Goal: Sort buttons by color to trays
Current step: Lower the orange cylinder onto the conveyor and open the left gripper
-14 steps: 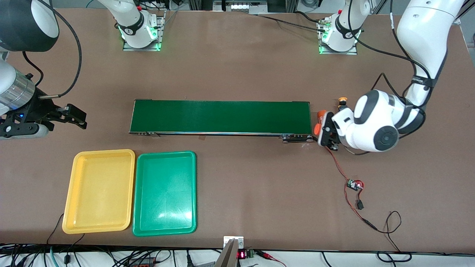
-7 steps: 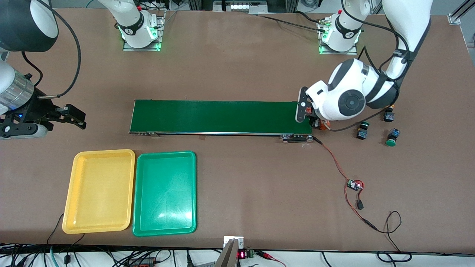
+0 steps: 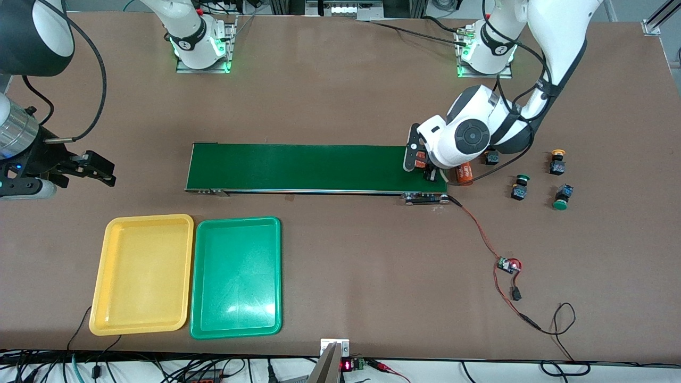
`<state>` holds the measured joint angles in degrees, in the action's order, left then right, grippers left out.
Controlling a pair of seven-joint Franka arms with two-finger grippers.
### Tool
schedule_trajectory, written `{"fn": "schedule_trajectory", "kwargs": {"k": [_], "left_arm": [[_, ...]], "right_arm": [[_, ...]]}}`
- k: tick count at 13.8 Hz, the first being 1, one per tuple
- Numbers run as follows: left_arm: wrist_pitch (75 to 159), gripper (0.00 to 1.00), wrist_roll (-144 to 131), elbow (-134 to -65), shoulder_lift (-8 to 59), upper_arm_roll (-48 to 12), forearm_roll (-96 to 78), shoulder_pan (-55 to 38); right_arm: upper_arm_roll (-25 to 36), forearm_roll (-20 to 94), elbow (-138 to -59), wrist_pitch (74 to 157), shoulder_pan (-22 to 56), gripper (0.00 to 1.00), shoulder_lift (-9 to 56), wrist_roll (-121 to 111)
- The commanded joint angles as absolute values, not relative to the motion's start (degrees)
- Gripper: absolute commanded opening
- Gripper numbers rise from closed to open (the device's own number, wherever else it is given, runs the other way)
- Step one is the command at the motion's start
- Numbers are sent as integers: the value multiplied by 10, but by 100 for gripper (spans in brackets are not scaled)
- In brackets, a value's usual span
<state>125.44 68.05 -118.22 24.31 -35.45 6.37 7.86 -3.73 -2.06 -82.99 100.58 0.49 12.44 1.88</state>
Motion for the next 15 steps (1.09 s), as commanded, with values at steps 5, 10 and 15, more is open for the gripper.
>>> {"fn": "schedule_trajectory", "kwargs": {"k": [5, 10, 15], "left_arm": [[1271, 100, 660, -1176, 252, -358, 83, 81], [1230, 100, 668, -1127, 255, -346, 132, 137], [1245, 100, 718, -1089, 257, -335, 179, 222]], "right_arm": [[-41, -22, -817, 1003, 6, 100, 129, 16], [-42, -22, -817, 1003, 6, 100, 129, 21], [-42, -22, -818, 1003, 2, 100, 129, 15]]}}
